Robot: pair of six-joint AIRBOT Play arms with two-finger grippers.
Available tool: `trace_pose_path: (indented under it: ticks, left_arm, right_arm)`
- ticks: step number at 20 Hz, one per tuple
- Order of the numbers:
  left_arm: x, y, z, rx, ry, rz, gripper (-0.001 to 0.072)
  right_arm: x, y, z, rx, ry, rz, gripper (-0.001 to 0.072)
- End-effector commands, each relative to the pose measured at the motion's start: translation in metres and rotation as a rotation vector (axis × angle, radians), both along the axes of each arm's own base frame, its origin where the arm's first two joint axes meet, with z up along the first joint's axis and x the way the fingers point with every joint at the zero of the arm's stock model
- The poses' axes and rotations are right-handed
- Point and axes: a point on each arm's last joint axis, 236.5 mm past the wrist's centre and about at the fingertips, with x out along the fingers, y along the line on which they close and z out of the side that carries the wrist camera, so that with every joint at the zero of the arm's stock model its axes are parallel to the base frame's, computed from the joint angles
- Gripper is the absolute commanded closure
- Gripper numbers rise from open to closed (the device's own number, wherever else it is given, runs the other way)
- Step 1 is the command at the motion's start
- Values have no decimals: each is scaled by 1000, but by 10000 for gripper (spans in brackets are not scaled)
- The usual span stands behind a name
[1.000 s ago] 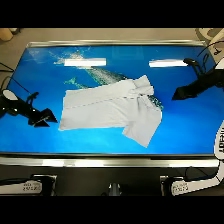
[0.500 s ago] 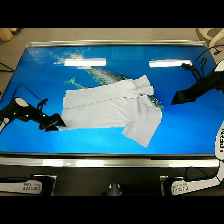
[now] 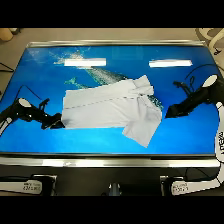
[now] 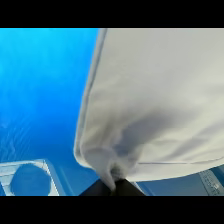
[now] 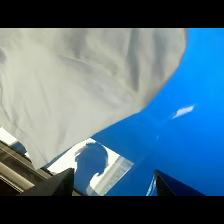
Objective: Fold the shirts.
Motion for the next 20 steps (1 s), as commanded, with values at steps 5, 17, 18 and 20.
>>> trace_pose_path:
  ticks: [5, 17, 18, 20]
  left_arm:
    - [5, 1, 13, 9, -51, -13, 680]
    - [14, 3, 34, 24, -128, -26, 682]
    - [22, 5, 46, 34, -174, -34, 682]
    - [54, 12, 102, 77, -360, -34, 683]
  right_arm:
    - [5, 17, -60, 41, -41, -161, 244]
    - [28, 33, -63, 126, -87, -264, 692]
    - [32, 34, -52, 134, -133, -216, 692]
    - [60, 35, 9, 146, -358, -130, 693]
